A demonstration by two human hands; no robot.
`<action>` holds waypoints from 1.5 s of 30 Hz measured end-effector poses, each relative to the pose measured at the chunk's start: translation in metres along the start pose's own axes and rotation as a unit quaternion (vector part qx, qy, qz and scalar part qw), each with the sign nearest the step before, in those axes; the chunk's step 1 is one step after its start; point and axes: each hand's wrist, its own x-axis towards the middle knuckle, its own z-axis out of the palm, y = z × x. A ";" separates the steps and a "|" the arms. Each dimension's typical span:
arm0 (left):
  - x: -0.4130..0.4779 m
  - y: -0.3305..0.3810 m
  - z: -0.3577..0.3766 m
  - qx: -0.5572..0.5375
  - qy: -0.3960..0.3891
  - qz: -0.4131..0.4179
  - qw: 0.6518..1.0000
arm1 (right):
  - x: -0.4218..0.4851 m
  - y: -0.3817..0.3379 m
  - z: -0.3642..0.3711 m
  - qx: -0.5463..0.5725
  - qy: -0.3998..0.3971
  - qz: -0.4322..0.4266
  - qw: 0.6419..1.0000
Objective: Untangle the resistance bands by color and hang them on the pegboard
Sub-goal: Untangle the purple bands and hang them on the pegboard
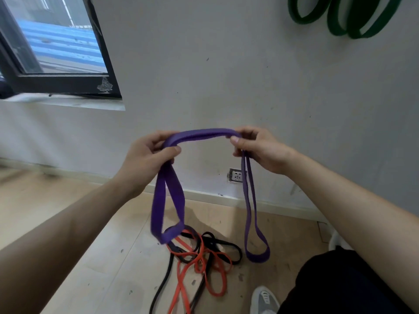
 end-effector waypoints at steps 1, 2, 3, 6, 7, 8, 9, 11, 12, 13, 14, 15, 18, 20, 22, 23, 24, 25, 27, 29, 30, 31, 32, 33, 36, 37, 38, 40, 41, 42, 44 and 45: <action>0.001 0.003 0.000 -0.024 0.013 0.000 1.000 | -0.002 0.004 -0.004 -0.036 -0.034 0.016 0.999; 0.002 0.005 -0.001 -0.046 0.018 -0.004 0.999 | -0.004 0.007 -0.006 -0.079 -0.068 0.034 0.994; 0.002 0.007 0.001 -0.060 0.016 -0.006 0.998 | -0.006 0.007 -0.006 -0.123 -0.101 0.050 0.986; -0.001 0.011 0.009 -0.066 -0.004 -0.002 0.998 | -0.012 0.004 0.003 -0.212 -0.179 0.086 0.957; -0.002 0.012 0.012 -0.065 -0.012 0.001 0.998 | -0.013 0.002 0.007 -0.229 -0.196 0.092 0.949; -0.002 0.014 0.015 -0.063 -0.018 0.004 0.998 | -0.013 0.001 0.012 -0.235 -0.203 0.094 0.946; -0.003 0.015 0.019 -0.064 -0.024 0.006 0.998 | -0.013 0.000 0.018 -0.229 -0.202 0.090 0.948; -0.004 0.017 0.026 -0.071 -0.036 0.009 0.997 | -0.011 -0.004 0.032 -0.180 -0.177 0.067 0.965; -0.004 0.017 0.028 -0.070 -0.040 0.011 0.997 | -0.010 -0.008 0.039 -0.146 -0.162 0.049 0.975; -0.005 0.018 0.029 -0.065 -0.042 0.015 0.997 | -0.009 -0.011 0.046 -0.119 -0.148 0.030 0.981; -0.005 0.018 0.029 -0.056 -0.039 0.022 0.997 | -0.007 -0.015 0.052 -0.106 -0.134 0.015 0.985; -0.005 0.018 0.028 -0.046 -0.035 0.028 0.998 | -0.006 -0.018 0.057 -0.109 -0.120 0.003 0.987; -0.005 0.016 0.019 -0.015 -0.040 0.029 0.999 | -0.005 -0.026 0.059 -0.133 -0.093 -0.032 0.986; -0.006 0.013 0.016 0.012 -0.064 0.020 0.998 | -0.006 -0.029 0.059 -0.122 -0.078 -0.052 0.988; -0.007 0.012 0.018 0.012 -0.085 0.010 0.996 | -0.006 -0.030 0.062 -0.095 -0.063 -0.065 0.991; -0.008 0.011 0.020 0.006 -0.091 0.003 0.996 | -0.006 -0.031 0.063 -0.088 -0.059 -0.074 0.992; -0.009 0.009 0.022 0.008 -0.097 -0.005 0.995 | -0.006 -0.031 0.065 -0.075 -0.056 -0.085 0.992; -0.011 0.006 0.024 0.025 -0.104 -0.014 0.994 | -0.006 -0.032 0.066 -0.055 -0.048 -0.092 0.993; -0.014 -0.002 0.025 0.077 -0.134 -0.041 0.987 | -0.005 -0.037 0.063 0.001 -0.018 -0.096 0.995; -0.016 -0.006 0.022 0.084 -0.156 -0.063 0.982 | -0.005 -0.042 0.055 0.032 0.010 -0.098 0.995; -0.015 -0.006 0.020 0.071 -0.152 -0.067 0.984 | -0.005 -0.043 0.051 0.036 0.017 -0.098 0.994; -0.013 -0.005 0.017 0.055 -0.138 -0.066 0.987 | -0.005 -0.043 0.046 0.036 0.018 -0.096 0.995; -0.012 -0.004 0.015 0.041 -0.123 -0.062 0.990 | -0.005 -0.042 0.041 0.029 0.014 -0.090 0.995; -0.010 -0.002 0.012 0.033 -0.108 -0.057 0.992 | -0.005 -0.039 0.036 0.018 0.010 -0.078 0.997; -0.006 0.003 0.008 0.012 -0.077 -0.039 0.996 | -0.005 -0.030 0.025 -0.044 -0.021 -0.025 0.998; -0.004 0.005 0.008 -0.001 -0.070 -0.034 0.997 | -0.005 -0.028 0.024 -0.074 -0.035 -0.011 0.997; -0.003 0.007 0.008 -0.011 -0.066 -0.030 0.997 | -0.007 -0.027 0.025 -0.100 -0.052 0.001 0.994; -0.002 0.011 0.011 -0.015 -0.073 -0.026 0.997 | -0.009 -0.026 0.033 -0.134 -0.081 0.014 0.988; -0.002 0.012 0.013 -0.010 -0.083 -0.026 0.996 | -0.011 -0.026 0.040 -0.147 -0.091 0.012 0.985; -0.003 0.013 0.015 -0.004 -0.095 -0.028 0.995 | -0.011 -0.026 0.046 -0.157 -0.094 0.004 0.983; -0.004 0.013 0.019 0.000 -0.115 -0.032 0.993 | -0.011 -0.027 0.057 -0.168 -0.085 -0.030 0.982; -0.004 0.014 0.019 -0.004 -0.119 -0.036 0.992 | -0.010 -0.027 0.060 -0.174 -0.073 -0.050 0.981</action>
